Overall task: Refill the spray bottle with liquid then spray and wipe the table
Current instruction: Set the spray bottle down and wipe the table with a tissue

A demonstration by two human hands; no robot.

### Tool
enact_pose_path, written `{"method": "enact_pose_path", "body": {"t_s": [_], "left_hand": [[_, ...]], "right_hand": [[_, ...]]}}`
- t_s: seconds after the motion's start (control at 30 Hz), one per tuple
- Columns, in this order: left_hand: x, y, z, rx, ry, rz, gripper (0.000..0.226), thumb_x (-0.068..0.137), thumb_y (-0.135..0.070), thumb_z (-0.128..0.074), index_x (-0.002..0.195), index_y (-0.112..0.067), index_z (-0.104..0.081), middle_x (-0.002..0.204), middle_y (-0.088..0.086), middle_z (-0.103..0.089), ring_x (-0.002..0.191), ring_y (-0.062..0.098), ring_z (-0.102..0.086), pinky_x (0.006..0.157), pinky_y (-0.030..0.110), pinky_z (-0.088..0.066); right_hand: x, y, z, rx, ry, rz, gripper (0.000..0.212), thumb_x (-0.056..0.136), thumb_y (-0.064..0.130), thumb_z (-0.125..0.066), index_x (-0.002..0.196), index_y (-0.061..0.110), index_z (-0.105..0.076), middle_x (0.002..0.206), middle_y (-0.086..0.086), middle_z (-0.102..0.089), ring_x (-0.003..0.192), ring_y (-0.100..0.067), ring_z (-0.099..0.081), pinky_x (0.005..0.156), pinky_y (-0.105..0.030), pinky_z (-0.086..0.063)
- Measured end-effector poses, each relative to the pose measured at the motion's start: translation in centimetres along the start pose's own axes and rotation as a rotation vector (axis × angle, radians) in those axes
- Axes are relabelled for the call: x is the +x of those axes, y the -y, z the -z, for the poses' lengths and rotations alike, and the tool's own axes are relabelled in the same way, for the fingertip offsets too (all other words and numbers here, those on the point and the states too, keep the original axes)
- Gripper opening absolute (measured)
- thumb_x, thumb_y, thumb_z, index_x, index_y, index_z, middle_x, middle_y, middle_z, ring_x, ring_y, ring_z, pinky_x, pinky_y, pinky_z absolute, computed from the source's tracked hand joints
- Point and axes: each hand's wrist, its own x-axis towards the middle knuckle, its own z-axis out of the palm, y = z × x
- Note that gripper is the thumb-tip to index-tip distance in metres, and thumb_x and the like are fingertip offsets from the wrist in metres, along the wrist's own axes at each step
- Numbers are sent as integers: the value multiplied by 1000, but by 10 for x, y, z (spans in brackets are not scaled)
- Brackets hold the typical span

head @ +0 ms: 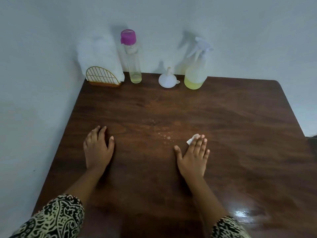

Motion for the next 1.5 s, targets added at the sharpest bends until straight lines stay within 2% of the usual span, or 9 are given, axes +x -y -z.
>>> {"method": "enact_pose_path", "body": {"t_s": [0.07, 0.3, 0.4, 0.57, 0.77, 1.0, 1.23, 1.43, 1.5], "left_hand": [[-1, -1, 0, -6, -3, 2, 46, 94, -29, -56, 135, -9, -52, 145, 16, -46, 135, 35, -37, 107, 55, -32], [-2, -1, -1, -18, -13, 2, 46, 93, -28, -59, 134, -9, -53, 144, 15, -47, 135, 35, -38, 108, 55, -31], [-1, -1, 0, -9, -14, -2, 46, 93, -28, -59, 134, -8, -54, 143, 15, -48, 134, 35, -39, 107, 55, -32], [-1, -3, 0, 5, -2, 7, 46, 92, -29, -59, 134, -9, -54, 144, 15, -48, 134, 35, -39, 107, 55, -32], [-1, -3, 0, 12, 9, 18, 47, 93, -29, -58, 135, -11, -52, 144, 14, -46, 136, 34, -37, 107, 54, -30], [26, 1, 2, 15, 42, 10, 47, 93, -32, -56, 136, -14, -50, 143, 15, -46, 135, 35, -36, 107, 54, -29], [69, 19, 4, 24, 31, 53, 51, 97, -32, -48, 143, -11, -41, 153, 15, -35, 143, 33, -25, 116, 52, -18], [69, 19, 1, 40, 19, 65, 49, 97, -30, -48, 142, -9, -44, 150, 17, -39, 141, 35, -30, 115, 53, -21], [70, 19, 1, 50, 20, 65, 49, 97, -30, -48, 142, -9, -44, 150, 17, -39, 141, 35, -30, 115, 52, -21]], "right_hand": [[1, 35, -7, 36, 26, 5, 94, 85, 73, -9, 145, 6, 18, 158, -13, 17, 145, -25, 18, 117, -44, 8], [-2, 99, -19, -105, 112, 399, 94, 79, 74, -1, 150, 12, 11, 159, -2, 14, 145, -15, 17, 109, -42, 20], [12, 60, -11, -127, -22, 246, 89, 87, 71, -11, 151, 12, 3, 160, -2, 5, 147, -16, 9, 113, -44, 14], [19, 54, -5, -81, 2, 34, 91, 88, 71, -14, 151, 8, 6, 160, -6, 11, 146, -18, 15, 116, -46, 12], [-19, 146, -28, -87, 158, 420, 86, 88, 70, -11, 148, 13, 14, 157, -2, 19, 144, -16, 20, 109, -43, 23], [31, 90, -8, -93, 4, -38, 90, 89, 69, -10, 149, 5, 11, 159, -10, 15, 146, -21, 16, 116, -45, 13], [14, 186, -37, -78, 115, 426, 82, 92, 66, -16, 151, 13, 5, 160, -2, 11, 146, -14, 14, 109, -43, 22], [68, 106, -7, -72, -30, -85, 85, 91, 67, -11, 150, 9, 7, 160, -6, 10, 146, -18, 14, 115, -50, 13], [73, 130, -11, -48, -40, -82, 86, 92, 66, -13, 150, 6, 5, 160, -9, 10, 146, -20, 14, 116, -49, 12]]}}
